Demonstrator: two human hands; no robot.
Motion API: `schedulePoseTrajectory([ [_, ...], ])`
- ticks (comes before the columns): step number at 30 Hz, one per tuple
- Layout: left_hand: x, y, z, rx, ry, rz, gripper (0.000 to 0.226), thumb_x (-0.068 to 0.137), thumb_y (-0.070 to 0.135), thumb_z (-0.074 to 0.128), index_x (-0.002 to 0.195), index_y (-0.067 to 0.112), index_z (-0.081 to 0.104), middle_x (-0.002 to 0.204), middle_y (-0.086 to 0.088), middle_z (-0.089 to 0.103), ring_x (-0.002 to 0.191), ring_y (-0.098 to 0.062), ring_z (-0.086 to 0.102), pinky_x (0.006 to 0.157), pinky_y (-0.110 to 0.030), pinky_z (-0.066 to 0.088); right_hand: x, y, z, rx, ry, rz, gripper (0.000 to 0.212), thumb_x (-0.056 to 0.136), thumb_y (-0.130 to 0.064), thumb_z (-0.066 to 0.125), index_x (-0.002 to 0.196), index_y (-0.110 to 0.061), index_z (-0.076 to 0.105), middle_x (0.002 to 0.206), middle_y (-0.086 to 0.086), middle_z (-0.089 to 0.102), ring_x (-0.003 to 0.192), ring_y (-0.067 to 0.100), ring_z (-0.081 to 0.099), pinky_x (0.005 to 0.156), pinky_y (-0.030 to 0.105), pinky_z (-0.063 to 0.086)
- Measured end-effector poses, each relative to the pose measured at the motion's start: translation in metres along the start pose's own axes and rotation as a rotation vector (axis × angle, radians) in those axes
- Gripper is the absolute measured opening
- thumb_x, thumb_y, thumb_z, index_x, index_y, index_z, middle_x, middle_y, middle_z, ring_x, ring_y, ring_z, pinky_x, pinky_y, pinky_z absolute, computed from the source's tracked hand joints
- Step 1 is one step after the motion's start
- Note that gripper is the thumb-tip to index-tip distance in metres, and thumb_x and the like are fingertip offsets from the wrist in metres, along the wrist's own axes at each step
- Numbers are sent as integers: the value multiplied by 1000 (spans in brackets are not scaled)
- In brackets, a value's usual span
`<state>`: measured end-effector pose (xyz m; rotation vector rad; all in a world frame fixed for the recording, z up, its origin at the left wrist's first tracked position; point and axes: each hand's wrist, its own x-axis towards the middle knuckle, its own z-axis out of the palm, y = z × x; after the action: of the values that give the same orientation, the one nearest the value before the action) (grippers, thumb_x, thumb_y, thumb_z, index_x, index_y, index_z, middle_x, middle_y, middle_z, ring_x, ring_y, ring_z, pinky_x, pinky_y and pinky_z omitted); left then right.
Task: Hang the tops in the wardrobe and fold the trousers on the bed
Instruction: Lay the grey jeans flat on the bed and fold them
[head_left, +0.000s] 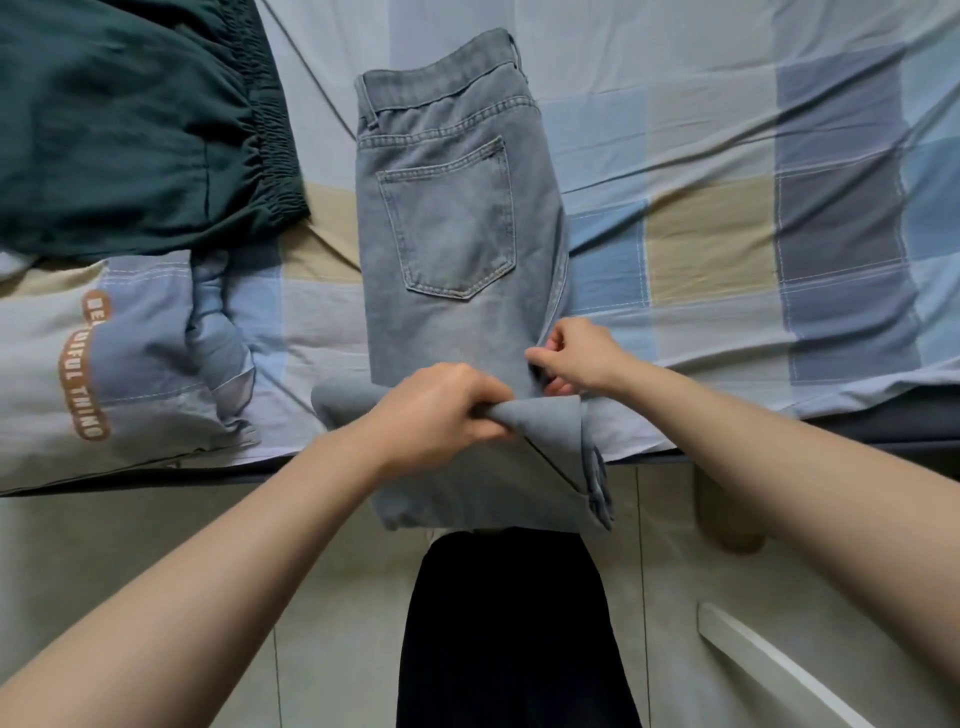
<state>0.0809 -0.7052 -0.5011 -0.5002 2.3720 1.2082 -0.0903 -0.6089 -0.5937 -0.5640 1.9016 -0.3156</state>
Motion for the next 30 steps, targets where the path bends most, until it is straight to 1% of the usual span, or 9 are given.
schedulePoseTrajectory([
  [3,20,-2,-6,-51,-15,-16,22,84,32,71,68,29,56,54,9,43,66,-16,44,65,-37,43,14,-4,6,189,-103,136,46,98,-39,45,99,3,64,95,19,69,76,23,60,73,32,49],
  [8,76,-20,4,-38,55,-65,37,84,33,70,58,31,44,55,10,42,68,-19,46,61,-33,36,18,20,-14,825,-316,402,74,96,-63,24,95,-3,68,88,17,72,77,27,70,72,32,50],
  [11,104,-39,17,28,121,-144,9,89,32,65,85,25,61,88,2,65,94,-27,58,79,-39,48,13,39,-23,911,-235,387,60,99,-55,26,105,-10,64,102,17,69,89,27,69,78,40,55],
  [14,109,-57,24,40,168,-191,36,91,27,63,125,18,58,122,-5,63,115,-27,55,96,-42,45,2,55,-28,500,99,187,19,98,-19,46,104,-8,59,99,16,64,75,22,69,70,38,58],
  [17,88,-76,22,189,313,-93,49,87,18,66,134,12,52,127,-9,57,115,-32,53,95,-46,46,-10,74,-37,-334,394,-273,44,84,4,42,126,-4,53,122,18,55,109,34,56,93,43,47],
  [20,45,-107,18,450,460,140,49,81,-2,56,129,3,59,130,-16,60,116,-37,59,95,-46,50,-18,73,-41,-895,420,-846,55,85,-2,32,136,-8,50,136,18,51,126,37,49,101,48,43],
  [22,12,-136,19,669,382,309,53,86,0,41,137,8,53,141,-12,54,128,-35,52,105,-45,43,-15,77,-37,-1195,300,-1090,55,92,-5,33,145,-17,41,146,12,44,136,32,40,108,48,37],
  [26,-27,-181,22,923,62,383,78,83,-6,40,153,22,24,158,-4,28,145,-30,27,116,-48,24,8,79,-34,-1444,188,-1211,62,93,-3,30,149,-28,30,151,8,38,137,31,38,107,52,37],
  [30,-11,-183,39,955,0,229,65,93,14,30,154,27,13,161,0,13,147,-26,15,116,-52,26,27,76,-27,-1371,207,-1204,54,94,-8,33,145,-24,39,147,6,45,133,30,45,104,54,39],
])
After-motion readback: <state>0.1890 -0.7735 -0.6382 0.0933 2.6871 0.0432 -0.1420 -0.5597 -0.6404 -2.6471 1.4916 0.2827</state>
